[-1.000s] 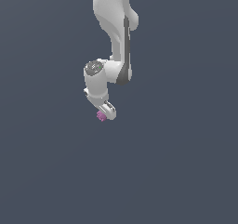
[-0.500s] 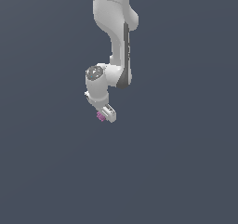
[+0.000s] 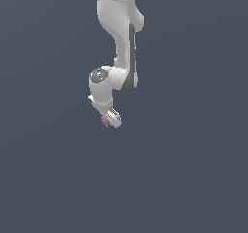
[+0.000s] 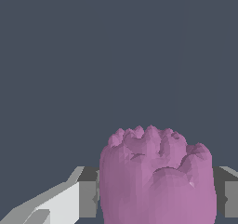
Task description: Pick up the object and move it to a goal position.
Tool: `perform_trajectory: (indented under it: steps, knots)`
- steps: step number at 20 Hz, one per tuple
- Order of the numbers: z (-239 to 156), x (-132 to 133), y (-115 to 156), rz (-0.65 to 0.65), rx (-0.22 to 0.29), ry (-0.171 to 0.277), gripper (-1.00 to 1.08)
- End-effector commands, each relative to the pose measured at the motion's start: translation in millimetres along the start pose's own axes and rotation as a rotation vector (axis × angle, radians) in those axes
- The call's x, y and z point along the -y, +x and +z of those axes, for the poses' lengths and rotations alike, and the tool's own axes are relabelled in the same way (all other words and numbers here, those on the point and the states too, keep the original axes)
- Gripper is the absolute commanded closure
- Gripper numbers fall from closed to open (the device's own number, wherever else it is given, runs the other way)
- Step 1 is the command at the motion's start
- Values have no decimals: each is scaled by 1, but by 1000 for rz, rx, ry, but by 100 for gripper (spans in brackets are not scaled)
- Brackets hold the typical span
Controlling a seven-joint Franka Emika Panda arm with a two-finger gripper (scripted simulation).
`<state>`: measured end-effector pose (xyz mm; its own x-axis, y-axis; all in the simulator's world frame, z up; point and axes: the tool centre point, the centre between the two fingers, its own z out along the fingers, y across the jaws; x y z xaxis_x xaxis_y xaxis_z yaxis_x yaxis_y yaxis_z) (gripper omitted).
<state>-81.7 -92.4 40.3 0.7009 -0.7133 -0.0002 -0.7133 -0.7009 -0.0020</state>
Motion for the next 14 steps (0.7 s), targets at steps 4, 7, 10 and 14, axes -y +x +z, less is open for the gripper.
perform_trajectory:
  steps: [4,7,10,14]
  knots:
    - [-9,11,-6,17,8,21,108]
    - [-21,24,-13,39,20,47,108]
    - [-39,42,-21,70,36,84,108]
    - [-72,73,-35,125,64,150,108]
